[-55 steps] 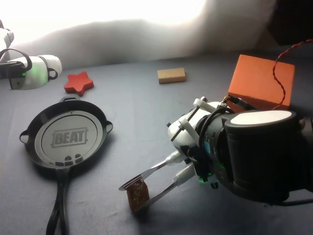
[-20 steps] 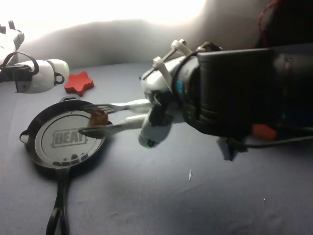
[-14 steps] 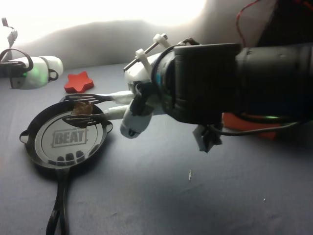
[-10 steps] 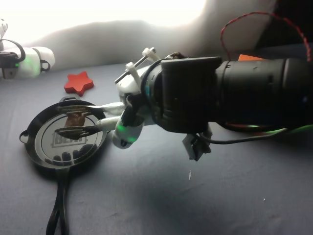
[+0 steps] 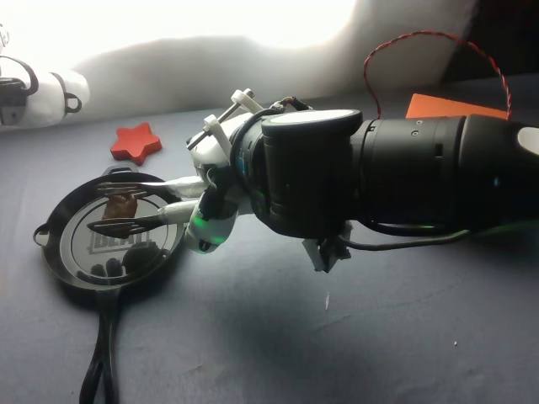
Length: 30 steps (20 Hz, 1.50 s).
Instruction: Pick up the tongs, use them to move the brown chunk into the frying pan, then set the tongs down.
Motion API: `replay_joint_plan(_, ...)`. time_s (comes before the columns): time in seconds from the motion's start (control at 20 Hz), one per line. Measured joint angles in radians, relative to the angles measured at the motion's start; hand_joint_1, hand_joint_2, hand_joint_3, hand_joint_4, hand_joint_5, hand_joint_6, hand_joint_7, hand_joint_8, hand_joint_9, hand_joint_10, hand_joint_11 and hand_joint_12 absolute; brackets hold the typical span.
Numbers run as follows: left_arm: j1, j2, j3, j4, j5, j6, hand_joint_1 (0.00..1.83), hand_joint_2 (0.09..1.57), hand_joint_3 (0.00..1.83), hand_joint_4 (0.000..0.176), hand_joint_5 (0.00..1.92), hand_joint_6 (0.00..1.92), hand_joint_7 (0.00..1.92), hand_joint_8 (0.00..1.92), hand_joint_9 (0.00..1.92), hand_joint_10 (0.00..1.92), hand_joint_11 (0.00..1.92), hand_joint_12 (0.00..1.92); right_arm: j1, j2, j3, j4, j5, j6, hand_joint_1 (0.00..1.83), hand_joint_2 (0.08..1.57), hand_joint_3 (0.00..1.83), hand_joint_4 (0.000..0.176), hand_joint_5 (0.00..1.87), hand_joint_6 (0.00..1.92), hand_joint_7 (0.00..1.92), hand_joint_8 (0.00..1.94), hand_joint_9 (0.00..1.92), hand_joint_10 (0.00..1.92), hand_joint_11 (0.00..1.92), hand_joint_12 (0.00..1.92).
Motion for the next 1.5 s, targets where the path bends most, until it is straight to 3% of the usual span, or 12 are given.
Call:
replay_joint_plan(0.25,0.000,0.000,0.000,0.000,-0.002,0.000,0.00,1.26,0.01,0.000,0.01,0.00,0.06,0.00,0.06,0.00,0.00,0.28,-0.010,0.000,0.001,0.000,-0.002,0.000,0.73,1.38,0.00,0.174,1.15,1.76,1.43,1.84,1.47,1.92,1.41,1.92)
replay_joint_plan(0.3,0.000,0.000,0.000,0.000,-0.002,0.000,0.00,1.26,0.00,0.000,0.03,0.01,0.08,0.00,0.08,0.01,0.00,0.33,-0.014,0.000,0.001,0.000,-0.003,0.000,0.73,1.38,0.00,0.000,1.07,1.70,1.40,1.82,1.44,1.92,1.39,1.92)
replay_joint_plan(0.55,0.000,0.000,0.000,0.000,-0.002,0.000,0.00,1.25,0.00,0.000,0.04,0.00,0.09,0.00,0.09,0.00,0.00,0.33,-0.018,0.001,-0.001,-0.003,-0.008,0.000,0.72,1.36,0.00,0.000,0.95,1.32,1.27,1.44,1.32,1.77,1.23,1.92)
replay_joint_plan(0.6,0.000,0.000,0.000,0.000,-0.002,0.000,0.00,1.25,0.00,0.000,0.02,0.00,0.07,0.00,0.07,0.00,0.00,0.28,-0.018,0.001,-0.005,-0.001,-0.011,-0.004,0.94,1.30,0.00,0.000,0.79,1.39,1.25,1.35,1.29,1.73,1.19,1.92)
replay_joint_plan(0.65,0.000,0.000,0.000,0.000,-0.002,0.000,0.00,1.25,0.00,0.000,0.01,0.00,0.06,0.00,0.07,0.00,0.00,0.25,-0.018,0.002,-0.008,0.001,-0.011,-0.005,0.98,1.28,0.00,0.000,0.75,1.41,1.26,1.31,1.29,1.72,1.17,1.92)
replay_joint_plan(0.7,0.000,0.000,0.000,0.000,-0.001,0.000,0.00,1.25,0.00,0.000,0.00,0.00,0.05,0.00,0.06,0.00,0.00,0.24,-0.018,0.003,-0.015,0.002,-0.011,-0.006,0.74,1.34,0.00,0.000,0.88,1.27,1.25,1.32,1.28,1.74,1.17,1.92)
replay_joint_plan(0.75,0.000,0.000,0.000,0.000,-0.001,0.000,0.00,1.25,0.00,0.000,0.00,0.00,0.05,0.00,0.06,0.00,0.00,0.24,-0.018,0.008,-0.024,0.000,-0.012,-0.010,0.66,1.37,0.01,0.000,0.93,1.19,1.24,1.33,1.27,1.75,1.18,1.92)
replay_joint_plan(0.85,0.000,0.000,0.000,0.000,-0.002,0.000,0.00,1.25,0.00,0.000,0.02,0.00,0.07,0.00,0.07,0.00,0.00,0.33,-0.018,0.016,-0.037,0.003,-0.013,-0.010,0.61,1.36,0.00,0.000,0.94,1.18,1.25,1.28,1.26,1.69,1.14,1.92)
replay_joint_plan(1.2,0.000,0.000,0.000,0.000,-0.001,0.000,0.00,1.24,0.00,0.000,0.03,0.01,0.08,0.00,0.07,0.00,0.00,0.32,-0.005,0.032,-0.046,0.002,-0.013,-0.014,0.61,1.35,0.00,0.000,0.89,1.28,1.20,1.22,1.21,1.66,1.12,1.92)
replay_joint_plan(1.5,0.001,0.000,-0.003,0.000,0.000,0.000,0.00,1.25,0.00,0.000,0.01,0.00,0.06,0.00,0.07,0.01,0.00,0.25,0.038,0.085,-0.107,0.002,-0.003,-0.023,0.53,1.31,0.00,0.000,0.82,1.16,1.12,1.04,1.13,1.47,0.92,1.90)
